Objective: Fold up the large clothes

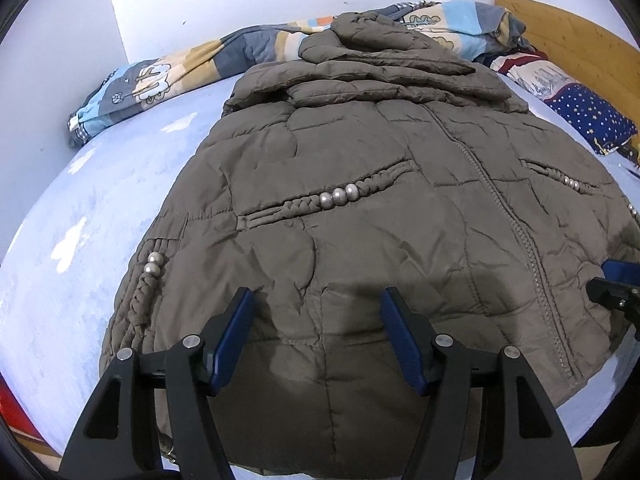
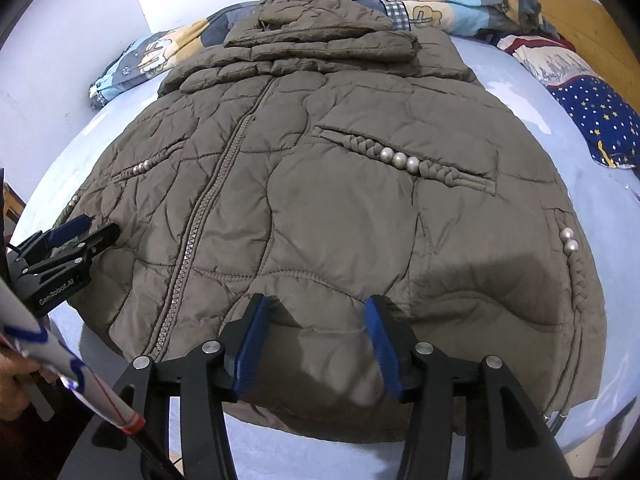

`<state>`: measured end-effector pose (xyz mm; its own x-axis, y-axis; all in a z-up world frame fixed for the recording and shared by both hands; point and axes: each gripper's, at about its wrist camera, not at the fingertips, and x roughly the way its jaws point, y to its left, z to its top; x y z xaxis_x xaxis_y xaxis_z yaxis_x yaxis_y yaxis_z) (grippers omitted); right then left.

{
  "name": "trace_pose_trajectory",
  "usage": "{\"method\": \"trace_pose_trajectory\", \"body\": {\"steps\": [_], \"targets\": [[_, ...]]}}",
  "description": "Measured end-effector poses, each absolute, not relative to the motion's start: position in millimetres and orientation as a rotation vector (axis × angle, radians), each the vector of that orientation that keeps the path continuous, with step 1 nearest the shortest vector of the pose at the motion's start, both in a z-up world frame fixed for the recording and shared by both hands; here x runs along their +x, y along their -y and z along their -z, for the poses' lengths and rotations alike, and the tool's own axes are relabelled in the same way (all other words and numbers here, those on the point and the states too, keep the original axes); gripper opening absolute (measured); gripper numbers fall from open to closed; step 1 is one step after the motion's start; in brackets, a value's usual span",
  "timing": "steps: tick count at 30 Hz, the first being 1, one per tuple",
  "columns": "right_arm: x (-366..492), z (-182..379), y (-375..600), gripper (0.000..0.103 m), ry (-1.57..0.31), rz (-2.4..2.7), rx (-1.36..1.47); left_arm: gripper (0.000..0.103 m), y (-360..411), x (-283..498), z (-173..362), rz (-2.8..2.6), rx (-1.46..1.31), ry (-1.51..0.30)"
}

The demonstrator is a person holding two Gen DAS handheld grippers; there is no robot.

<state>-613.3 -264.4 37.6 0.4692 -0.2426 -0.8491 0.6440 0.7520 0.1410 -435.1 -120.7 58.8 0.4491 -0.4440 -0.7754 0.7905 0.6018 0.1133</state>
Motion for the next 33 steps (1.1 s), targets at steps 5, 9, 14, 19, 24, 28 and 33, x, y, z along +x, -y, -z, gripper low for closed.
{"method": "trace_pose_trajectory", "body": {"steps": [5, 9, 14, 19, 24, 28, 33], "targets": [[-614.1, -36.9, 264.9, 0.056, -0.93, 0.567, 0.487, 0.065, 123.0, -436.1, -57.5, 0.8, 0.52, -0.767], [-613.7, -36.7, 263.8, 0.057, -0.93, 0.567, 0.48, 0.065, 123.7, -435.9, -56.6, 0.798, 0.521, -0.767], [-613.9, -36.6, 263.4, 0.057, -0.93, 0.567, 0.479, 0.065, 123.7, -436.1, -56.7, 0.799, 0.523, -0.766], [-614.1, -36.5, 263.2, 0.057, -0.929, 0.567, 0.48, 0.065, 123.8, -436.3, -56.3, 0.798, 0.523, -0.765], [-614.1, -36.4, 262.7, 0.058, -0.929, 0.569, 0.48, 0.065, 123.8, -436.0, -56.1, 0.798, 0.525, -0.763], [-614.4, -36.4, 262.6, 0.058, -0.929, 0.568, 0.479, 0.065, 123.9, -436.9, -56.3, 0.798, 0.524, -0.763], [-621.6, -45.4, 266.8, 0.058, -0.881, 0.554, 0.517, 0.065, 120.4, -432.5, -60.8, 0.794, 0.489, -0.752]]}}
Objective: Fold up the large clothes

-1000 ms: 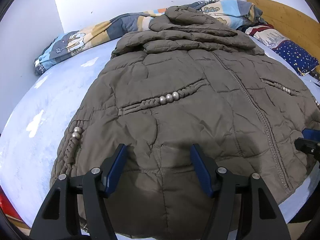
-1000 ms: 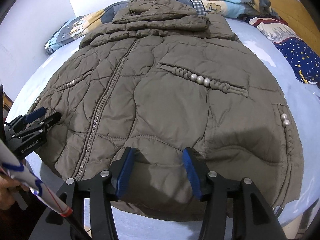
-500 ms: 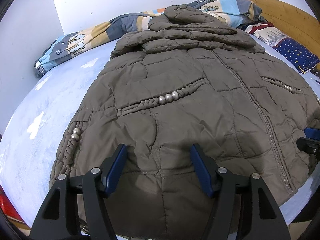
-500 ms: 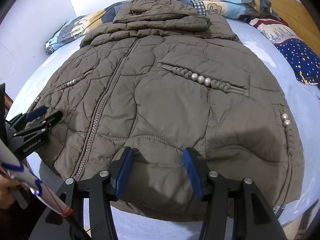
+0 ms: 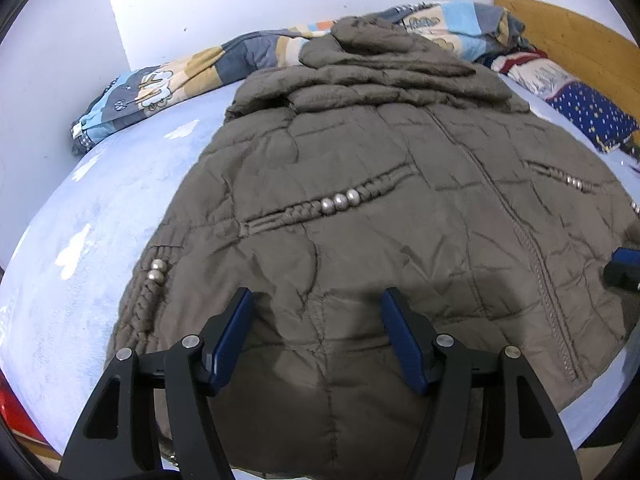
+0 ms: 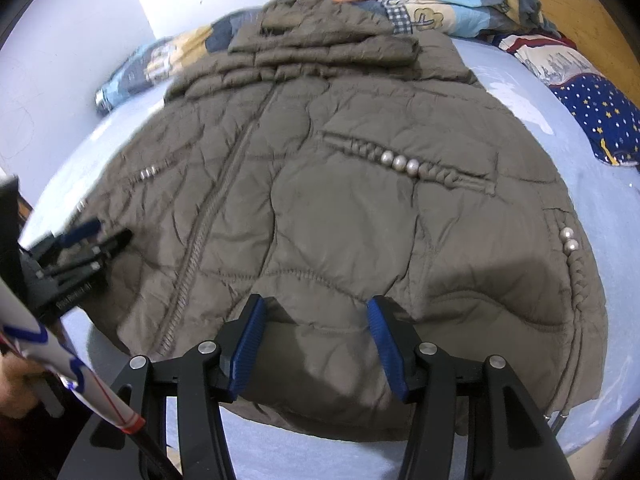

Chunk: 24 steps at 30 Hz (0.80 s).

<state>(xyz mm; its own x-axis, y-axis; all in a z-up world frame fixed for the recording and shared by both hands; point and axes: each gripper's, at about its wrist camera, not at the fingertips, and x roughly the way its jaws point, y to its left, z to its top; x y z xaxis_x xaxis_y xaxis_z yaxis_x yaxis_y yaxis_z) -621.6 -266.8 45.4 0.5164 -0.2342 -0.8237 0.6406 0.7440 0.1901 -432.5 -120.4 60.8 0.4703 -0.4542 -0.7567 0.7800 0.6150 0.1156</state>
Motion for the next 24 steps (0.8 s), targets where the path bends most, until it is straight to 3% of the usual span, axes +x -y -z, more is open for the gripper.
{"method": "trace_pose_trajectory", "body": {"steps": [7, 17, 24], "targets": [[-655, -61, 296, 0.058, -0.746, 0.689, 0.621, 0.065, 105, -404, -70, 0.699, 0.383, -0.774], [-659, -48, 305, 0.058, -0.8, 0.729, 0.641, 0.067, 104, -388, -58, 0.644, 0.404, -0.829], [-692, -83, 315, 0.058, -0.63, 0.816, 0.62, 0.067, 78, -382, -73, 0.671, 0.31, -0.825]]}}
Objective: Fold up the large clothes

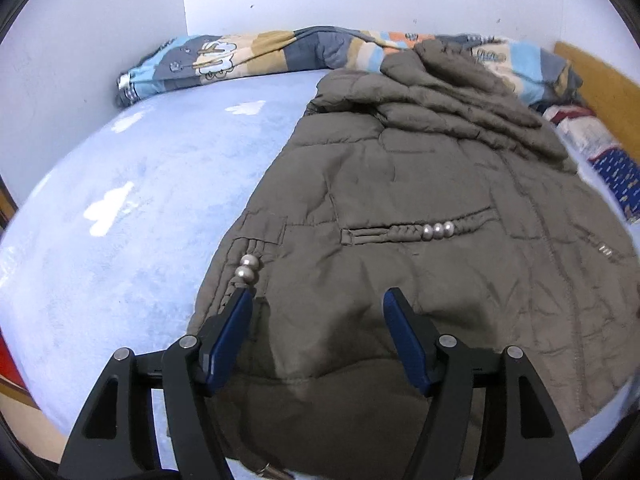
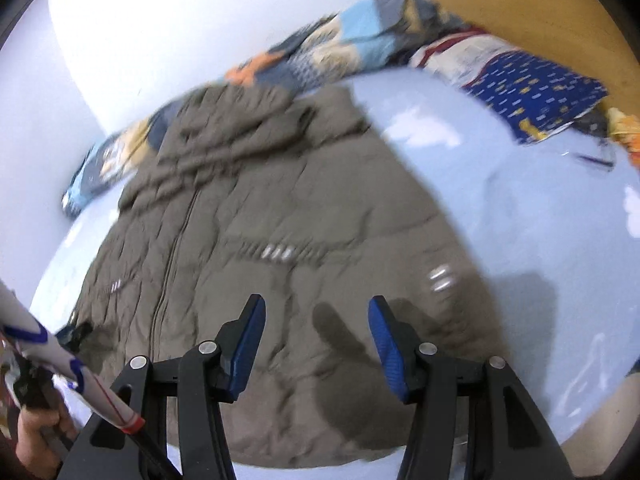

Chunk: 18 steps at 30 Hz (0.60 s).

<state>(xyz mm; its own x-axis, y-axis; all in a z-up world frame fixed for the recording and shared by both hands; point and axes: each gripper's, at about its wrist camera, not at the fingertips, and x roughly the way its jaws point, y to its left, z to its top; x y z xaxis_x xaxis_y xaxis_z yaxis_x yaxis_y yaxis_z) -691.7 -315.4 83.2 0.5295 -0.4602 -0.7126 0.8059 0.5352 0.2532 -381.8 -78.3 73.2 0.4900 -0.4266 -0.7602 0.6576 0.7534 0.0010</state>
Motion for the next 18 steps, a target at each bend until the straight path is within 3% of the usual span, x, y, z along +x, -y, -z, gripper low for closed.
{"method": "trace_pose_trajectory", "body": {"steps": [4, 6, 7, 12, 18], "targets": [[-730, -86, 331, 0.058, -0.562, 0.916, 0.702, 0.067, 68, -387, -82, 0.683, 0.277, -0.807], [-747, -82, 339, 0.042, -0.533, 0.925, 0.778, 0.067, 64, -389, -90, 0.674, 0.265, -0.781], [-752, -81, 341, 0.039, -0.529, 0.925, 0.801, 0.067, 62, -390, -92, 0.689, 0.245, -0.786], [-770, -78, 344, 0.039, -0.528, 0.969, 0.841, 0.067, 53, -382, -97, 0.646, 0.216, -0.792], [-769, -55, 343, 0.04, -0.621, 0.946, 0.885, 0.067, 56, -367, -70, 0.595, 0.259, -0.93]]}}
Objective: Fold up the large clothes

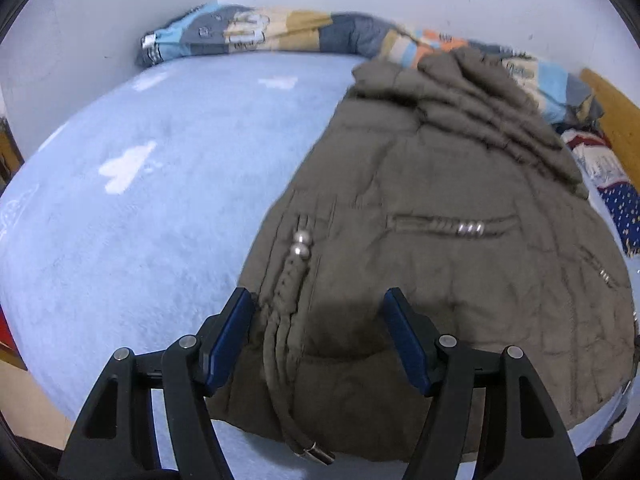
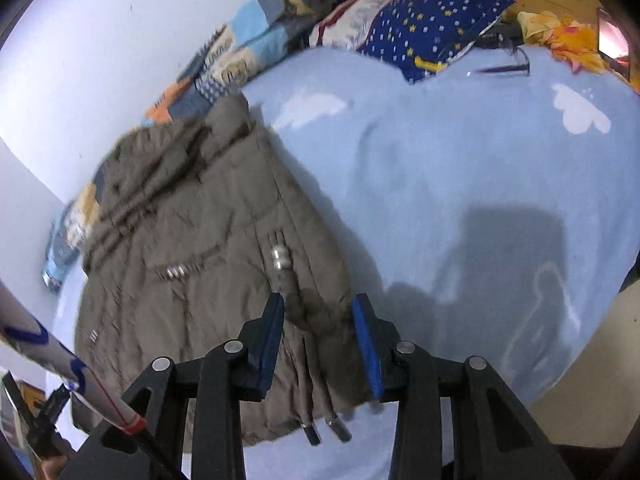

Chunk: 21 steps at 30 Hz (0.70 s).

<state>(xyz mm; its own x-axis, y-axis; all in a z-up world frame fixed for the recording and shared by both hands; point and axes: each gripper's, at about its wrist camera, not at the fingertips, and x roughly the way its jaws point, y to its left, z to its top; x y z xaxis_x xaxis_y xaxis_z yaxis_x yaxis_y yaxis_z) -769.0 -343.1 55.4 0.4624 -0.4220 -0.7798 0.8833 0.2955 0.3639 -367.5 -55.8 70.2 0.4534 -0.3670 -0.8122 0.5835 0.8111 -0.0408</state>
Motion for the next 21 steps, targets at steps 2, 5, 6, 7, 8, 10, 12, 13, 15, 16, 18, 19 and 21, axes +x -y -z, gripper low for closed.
{"method": "trace_pose_trajectory", "body": {"steps": [2, 5, 6, 7, 8, 10, 12, 13, 15, 16, 18, 19, 21], "targets": [[-762, -49, 342, 0.04, -0.663, 0.931, 0.88, 0.067, 56, -369, -71, 0.597, 0.275, -0.923], [-760, -47, 340, 0.04, -0.683, 0.932, 0.873, 0.067, 44, -364, -80, 0.596, 0.225, -0.912], [-765, -52, 340, 0.041, -0.653, 0.935, 0.876, 0.067, 39, -361, -84, 0.585, 0.203, -0.911], [-770, -56, 340, 0.042, -0.621, 0.942, 0.879, 0.068, 31, -356, -87, 0.572, 0.173, -0.913], [-775, -58, 341, 0.047, -0.595, 0.952, 0.883, 0.069, 23, -351, -91, 0.56, 0.137, -0.919], [-782, -61, 342, 0.052, -0.566, 0.98, 0.894, 0.07, 8, -340, -93, 0.535, 0.071, -0.942], [-789, -57, 345, 0.052, -0.556, 0.988, 0.932, 0.07, -6, -332, -91, 0.52, 0.011, -0.973], [-791, -54, 346, 0.052, -0.554, 0.982, 0.957, 0.07, -10, -330, -89, 0.517, -0.003, -0.982], [-795, -51, 349, 0.052, -0.544, 0.973, 0.995, 0.07, -15, -328, -83, 0.506, 0.002, -0.985], [-795, -50, 350, 0.052, -0.541, 0.971, 1.002, 0.07, -17, -326, -80, 0.503, -0.006, -0.996], [-796, -51, 351, 0.052, -0.54, 0.974, 1.0, 0.07, -20, -321, -71, 0.54, -0.074, -1.058], [-797, -50, 352, 0.052, -0.538, 0.975, 1.0, 0.07, -20, -319, -69, 0.548, -0.092, -1.075], [-800, -48, 353, 0.054, -0.528, 0.977, 1.02, 0.07, -22, -319, -64, 0.549, -0.127, -1.094]]}}
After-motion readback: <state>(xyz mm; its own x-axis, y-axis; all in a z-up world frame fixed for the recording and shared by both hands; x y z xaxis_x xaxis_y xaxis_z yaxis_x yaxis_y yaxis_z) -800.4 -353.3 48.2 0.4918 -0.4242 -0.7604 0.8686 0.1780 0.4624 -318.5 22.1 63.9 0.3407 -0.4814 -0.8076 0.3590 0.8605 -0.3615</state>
